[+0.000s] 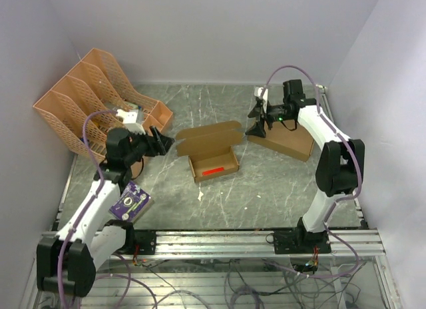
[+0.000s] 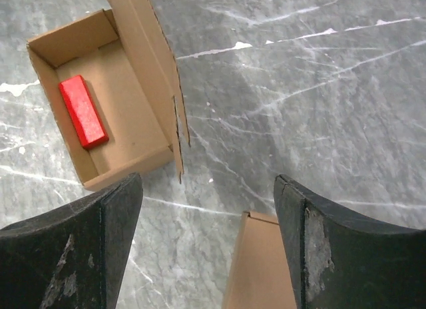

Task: Fold the paper box

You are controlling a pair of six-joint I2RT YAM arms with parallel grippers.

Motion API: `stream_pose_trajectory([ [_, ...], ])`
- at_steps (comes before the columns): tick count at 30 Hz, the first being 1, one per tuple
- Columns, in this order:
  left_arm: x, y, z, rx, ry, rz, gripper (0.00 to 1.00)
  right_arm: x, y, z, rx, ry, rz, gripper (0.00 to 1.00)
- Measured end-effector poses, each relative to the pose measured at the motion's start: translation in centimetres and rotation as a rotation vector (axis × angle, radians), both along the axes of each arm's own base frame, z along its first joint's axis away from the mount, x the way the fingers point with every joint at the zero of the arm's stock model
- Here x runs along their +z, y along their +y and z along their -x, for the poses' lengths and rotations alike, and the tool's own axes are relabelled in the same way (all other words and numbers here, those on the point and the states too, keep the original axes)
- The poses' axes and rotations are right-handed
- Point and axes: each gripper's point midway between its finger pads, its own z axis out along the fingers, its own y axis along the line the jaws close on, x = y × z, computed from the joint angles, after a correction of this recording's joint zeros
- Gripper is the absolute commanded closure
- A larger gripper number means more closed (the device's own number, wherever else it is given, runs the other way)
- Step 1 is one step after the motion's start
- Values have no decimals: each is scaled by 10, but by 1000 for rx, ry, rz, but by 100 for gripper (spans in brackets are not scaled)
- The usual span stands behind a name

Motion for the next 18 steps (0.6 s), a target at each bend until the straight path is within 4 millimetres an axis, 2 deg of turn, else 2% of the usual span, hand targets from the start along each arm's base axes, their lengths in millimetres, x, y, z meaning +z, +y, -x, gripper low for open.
stream_pose_trajectory([
  [3,6,-9,-9,-65,46,-31,21,1,9,-1,20,38,6,20],
  [6,3,-17,-14,-145,75,-70,22,-2,14,9,21,102,8,20],
  [12,-24,-23,-13,-265,130,-164,25,-6,15,9,21,173,15,22],
  [18,-40,-33,-11,-352,140,-202,31,-23,17,13,25,245,28,26],
])
